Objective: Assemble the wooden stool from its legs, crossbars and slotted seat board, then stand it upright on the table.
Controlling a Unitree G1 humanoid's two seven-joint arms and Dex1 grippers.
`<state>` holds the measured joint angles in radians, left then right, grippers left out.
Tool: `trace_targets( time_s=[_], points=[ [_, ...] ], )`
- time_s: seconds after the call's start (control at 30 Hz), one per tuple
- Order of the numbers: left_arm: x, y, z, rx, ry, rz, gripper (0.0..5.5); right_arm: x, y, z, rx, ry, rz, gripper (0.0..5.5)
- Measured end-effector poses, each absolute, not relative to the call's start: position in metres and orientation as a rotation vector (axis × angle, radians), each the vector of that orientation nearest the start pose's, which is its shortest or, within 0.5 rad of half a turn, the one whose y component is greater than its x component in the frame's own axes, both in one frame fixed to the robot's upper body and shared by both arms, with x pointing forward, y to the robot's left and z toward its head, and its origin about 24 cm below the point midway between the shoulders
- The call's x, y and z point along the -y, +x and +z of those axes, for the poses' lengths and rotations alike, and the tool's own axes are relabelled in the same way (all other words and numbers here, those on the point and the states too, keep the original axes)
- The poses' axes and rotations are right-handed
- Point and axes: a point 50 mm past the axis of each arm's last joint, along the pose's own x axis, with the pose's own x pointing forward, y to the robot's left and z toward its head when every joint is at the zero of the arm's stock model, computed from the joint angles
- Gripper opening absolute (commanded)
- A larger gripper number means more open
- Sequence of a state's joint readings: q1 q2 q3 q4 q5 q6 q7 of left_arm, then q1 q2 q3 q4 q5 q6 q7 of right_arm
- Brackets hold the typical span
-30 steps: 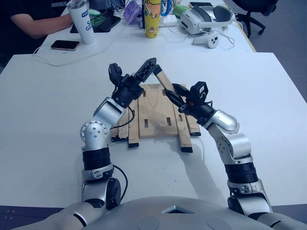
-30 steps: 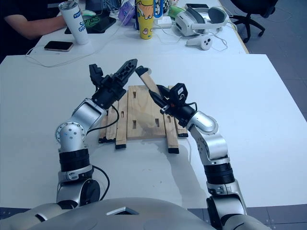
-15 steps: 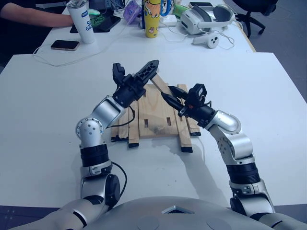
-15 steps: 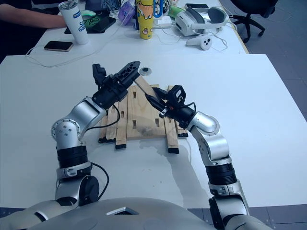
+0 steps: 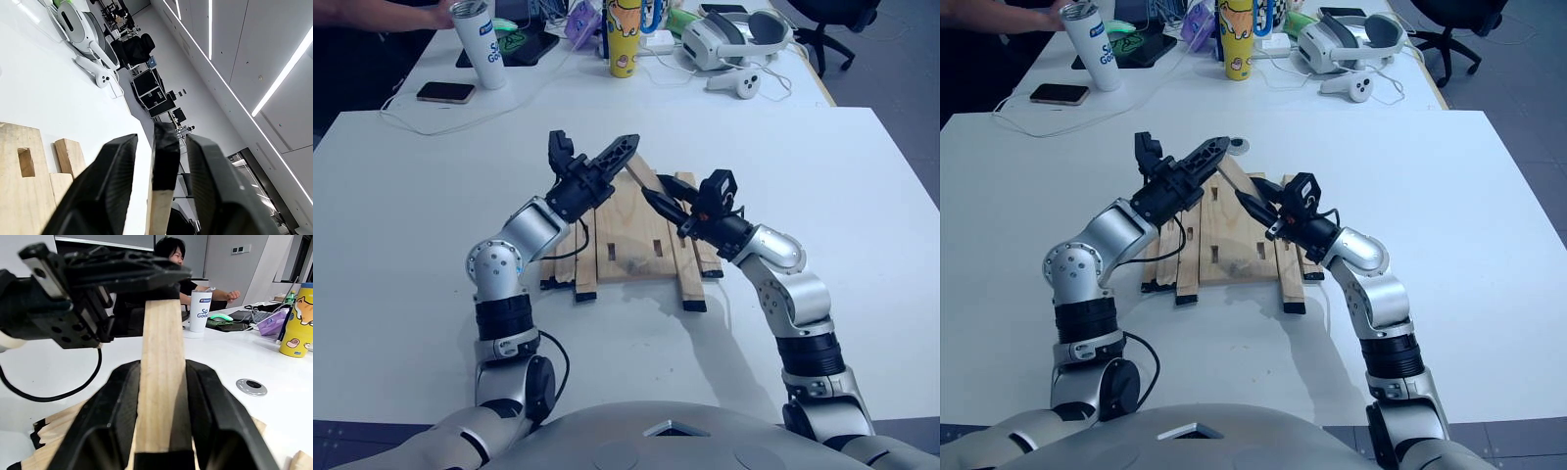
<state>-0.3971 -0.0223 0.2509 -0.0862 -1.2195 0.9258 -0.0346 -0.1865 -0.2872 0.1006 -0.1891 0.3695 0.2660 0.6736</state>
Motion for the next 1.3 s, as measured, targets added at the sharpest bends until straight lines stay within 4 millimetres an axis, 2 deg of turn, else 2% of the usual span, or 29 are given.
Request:
trace_targets(
  time_s=[0.23,0.47,0.5,0.6,0.63,0.73,0.87,0.97,1.03,1.17,1.3],
  points=[
    [-0.097,0.288,0.131,-0.303,-1.034,-0.744,0.48,0.124,0.262,0.109,0.074,0.032,0.896,1.3],
    [-0.1,0.289,0.129,-0.3,-0.994,-0.732,0.41,0.124,0.262,0.107,0.067,0.023,0.893,1.3],
    [-0.1,0.289,0.129,-0.297,-0.986,-0.73,0.41,0.124,0.262,0.107,0.064,0.02,0.891,1.67],
    [-0.103,0.292,0.129,-0.245,-0.966,-0.698,0.41,0.126,0.264,0.103,0.041,0.002,0.869,2.06],
    [-0.107,0.294,0.129,-0.213,-0.957,-0.669,0.41,0.128,0.265,0.1,0.017,-0.002,0.855,2.23],
    [-0.119,0.296,0.138,-0.099,-0.924,-0.602,0.41,0.137,0.265,0.087,-0.057,-0.053,0.819,2.26],
    [-0.135,0.286,0.148,0.038,-0.88,-0.472,0.41,0.163,0.264,0.066,-0.162,-0.116,0.734,2.26],
    [-0.147,0.262,0.137,0.07,-0.834,-0.329,0.41,0.185,0.268,0.06,-0.183,-0.125,0.623,2.26],
    [-0.153,0.246,0.122,0.059,-0.812,-0.225,0.41,0.196,0.269,0.06,-0.179,-0.122,0.572,2.26],
    [-0.16,0.237,0.109,0.05,-0.772,-0.115,0.41,0.203,0.27,0.058,-0.184,-0.124,0.544,2.26],
    [-0.154,0.235,0.096,0.015,-0.731,-0.09,0.41,0.202,0.275,0.057,-0.195,-0.139,0.551,2.26]
  ],
)
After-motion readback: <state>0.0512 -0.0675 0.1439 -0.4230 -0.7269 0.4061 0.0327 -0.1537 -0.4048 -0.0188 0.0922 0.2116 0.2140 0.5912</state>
